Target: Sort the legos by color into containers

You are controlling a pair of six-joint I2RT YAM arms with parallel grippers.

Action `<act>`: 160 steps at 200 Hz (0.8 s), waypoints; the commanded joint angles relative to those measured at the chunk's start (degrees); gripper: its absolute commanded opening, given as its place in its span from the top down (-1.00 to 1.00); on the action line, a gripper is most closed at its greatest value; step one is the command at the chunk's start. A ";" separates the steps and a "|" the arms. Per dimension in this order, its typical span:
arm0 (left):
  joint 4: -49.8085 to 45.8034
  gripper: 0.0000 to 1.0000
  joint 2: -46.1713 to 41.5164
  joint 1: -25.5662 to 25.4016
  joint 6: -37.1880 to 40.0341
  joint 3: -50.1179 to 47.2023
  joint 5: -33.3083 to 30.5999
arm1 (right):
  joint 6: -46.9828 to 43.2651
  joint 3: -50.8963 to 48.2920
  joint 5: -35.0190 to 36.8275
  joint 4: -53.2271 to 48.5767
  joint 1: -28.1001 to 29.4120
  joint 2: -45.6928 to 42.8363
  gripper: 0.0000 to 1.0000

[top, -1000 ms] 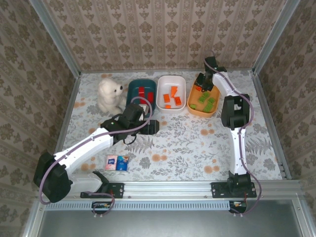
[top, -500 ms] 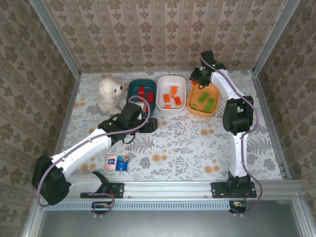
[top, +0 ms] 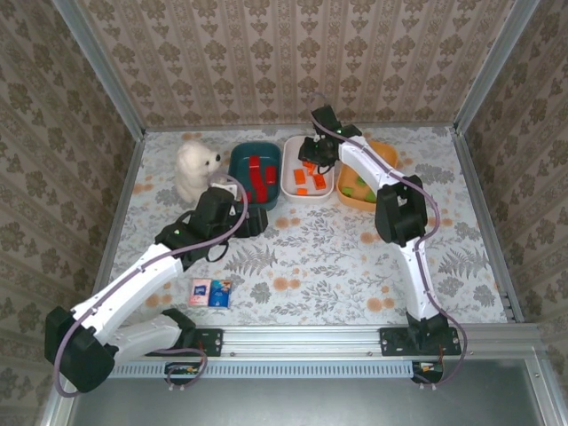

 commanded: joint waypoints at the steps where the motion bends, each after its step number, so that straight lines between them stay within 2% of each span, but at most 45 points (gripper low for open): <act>1: -1.49 -0.70 -1.97 0.71 -0.99 -0.69 -1.06 | 1.15 3.79 -1.94 1.79 0.17 2.82 0.57; 49: -2.43 -0.70 -3.31 1.00 -1.87 -1.11 -1.40 | 4.07 15.66 -2.61 0.37 0.08 11.25 0.52; 113: -3.63 -0.70 -5.62 1.52 -2.45 -1.73 -2.42 | 12.21 19.74 -3.05 1.80 -0.19 16.72 0.39; 160: -3.90 -0.70 -6.13 1.61 -2.59 -1.81 -2.72 | 13.17 21.09 -2.66 -1.43 -0.23 17.02 -0.11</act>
